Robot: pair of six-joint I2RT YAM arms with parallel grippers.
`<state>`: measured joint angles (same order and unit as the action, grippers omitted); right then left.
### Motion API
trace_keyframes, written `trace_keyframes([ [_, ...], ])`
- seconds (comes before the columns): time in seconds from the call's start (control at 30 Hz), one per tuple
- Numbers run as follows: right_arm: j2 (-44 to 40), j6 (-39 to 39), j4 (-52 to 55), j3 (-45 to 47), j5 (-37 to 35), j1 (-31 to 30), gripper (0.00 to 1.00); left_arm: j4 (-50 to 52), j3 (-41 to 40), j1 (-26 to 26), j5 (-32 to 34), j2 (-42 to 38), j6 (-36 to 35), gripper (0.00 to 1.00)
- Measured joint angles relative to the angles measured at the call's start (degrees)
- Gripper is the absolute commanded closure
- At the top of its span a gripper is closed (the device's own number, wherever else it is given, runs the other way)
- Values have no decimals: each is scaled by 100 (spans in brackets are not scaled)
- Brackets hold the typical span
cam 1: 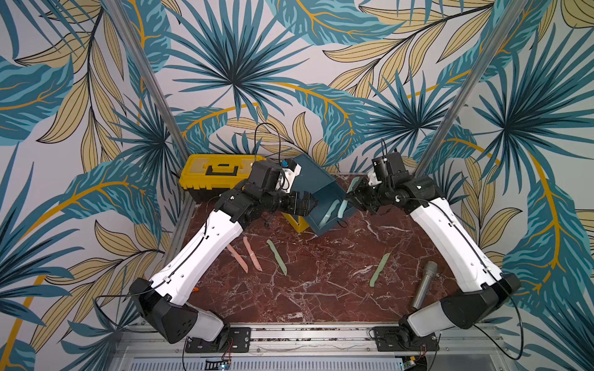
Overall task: Place the fruit knives into the drawer by color
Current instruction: Place the fruit knife in the drawer, then close the drawer in the storage box.
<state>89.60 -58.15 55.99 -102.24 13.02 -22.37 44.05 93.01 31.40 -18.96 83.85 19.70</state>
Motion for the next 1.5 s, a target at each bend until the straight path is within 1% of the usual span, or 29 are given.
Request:
trace_keyframes([
  [0.17,752,83,-111,-260,251,-11,100,50,328,-195,-149,369,-2,0],
  [0.2,911,111,-101,-352,293,-13,96,52,446,-238,-173,470,-2,0],
  [0.23,1056,138,-101,-455,332,-13,86,59,568,-271,-197,564,-2,0],
  [0.27,1213,166,-109,-570,378,-13,73,72,721,-304,-221,686,-4,0],
  [0.3,1342,175,-116,-671,420,-13,62,94,903,-334,-251,822,-7,0],
  [0.37,1504,227,-153,-767,485,-13,54,127,1270,-374,-306,1104,-20,0],
  [0.4,1547,234,-160,-793,503,-13,52,155,1480,-391,-328,1261,-26,0],
  [0.47,1620,293,-164,-892,529,-11,52,282,2122,-422,-380,1700,-50,0],
  [0.57,1657,313,-170,-1084,549,-7,53,535,3220,-457,-446,2452,-140,0],
  [0.63,1639,352,-201,-1191,544,0,60,789,3971,-472,-457,2964,-199,2],
  [0.67,1611,376,-227,-1220,511,0,64,929,4330,-479,-444,3217,-232,6],
  [0.7,1563,413,-249,-1217,472,0,71,1071,4623,-487,-435,3429,-247,11],
  [0.73,1484,459,-284,-1178,415,0,80,1217,4905,-498,-422,3637,-260,20],
  [0.8,1163,522,-459,-861,302,13,94,1427,5163,-529,-393,3891,-262,44],
  [0.83,859,522,-586,-507,232,24,99,1541,5180,-555,-374,3965,-275,63],
  [0.87,514,509,-745,-92,153,37,100,1641,5176,-581,-339,4015,-271,83],
  [0.9,179,479,-874,321,81,55,100,1709,5176,-603,-317,4059,-247,97],
  [0.93,-238,452,-1080,846,2,72,100,1794,5174,-634,-289,4105,-232,100],
  [1.07,-1639,133,-1792,2811,-232,144,100,1930,5167,-697,-190,4172,-164,100],
  [1.13,-1945,-66,-2107,3560,-271,149,100,1950,5167,-715,-142,4175,-122,100],
  [1.2,-1956,-238,-2347,4081,-271,149,100,1985,5165,-719,-98,4175,-105,100],
  [1.3,-1674,-413,-2618,4422,-256,149,100,2009,5090,-719,-68,4175,-105,100],
  [1.5,-1298,-503,-3198,4426,-254,164,100,2006,4538,-748,-57,4190,-105,100],
])
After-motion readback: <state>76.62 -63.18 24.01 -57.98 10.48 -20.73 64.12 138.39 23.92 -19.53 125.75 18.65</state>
